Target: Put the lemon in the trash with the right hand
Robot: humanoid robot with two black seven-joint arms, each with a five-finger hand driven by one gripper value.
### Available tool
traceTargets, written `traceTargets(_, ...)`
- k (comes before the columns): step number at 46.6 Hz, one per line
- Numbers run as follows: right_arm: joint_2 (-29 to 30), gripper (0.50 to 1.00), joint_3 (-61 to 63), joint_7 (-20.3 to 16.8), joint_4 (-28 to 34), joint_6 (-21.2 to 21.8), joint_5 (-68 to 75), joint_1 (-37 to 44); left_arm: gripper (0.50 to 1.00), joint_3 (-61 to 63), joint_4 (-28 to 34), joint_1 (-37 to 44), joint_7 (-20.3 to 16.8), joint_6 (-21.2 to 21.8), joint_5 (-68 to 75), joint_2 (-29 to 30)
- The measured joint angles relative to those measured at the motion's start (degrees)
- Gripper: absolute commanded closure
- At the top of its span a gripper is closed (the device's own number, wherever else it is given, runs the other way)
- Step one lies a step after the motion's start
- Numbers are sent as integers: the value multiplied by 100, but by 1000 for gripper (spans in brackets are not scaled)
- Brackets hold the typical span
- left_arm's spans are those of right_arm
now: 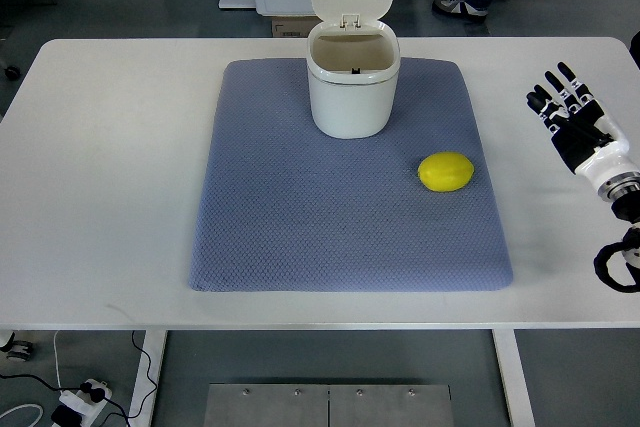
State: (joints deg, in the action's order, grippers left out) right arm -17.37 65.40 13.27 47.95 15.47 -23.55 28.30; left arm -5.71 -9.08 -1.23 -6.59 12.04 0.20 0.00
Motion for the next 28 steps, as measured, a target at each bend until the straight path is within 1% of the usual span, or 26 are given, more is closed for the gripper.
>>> traceTargets(28, -68, 500, 19, 1, 4, 1, 0, -1, 500, -1, 1, 0, 0, 0, -2, 0)
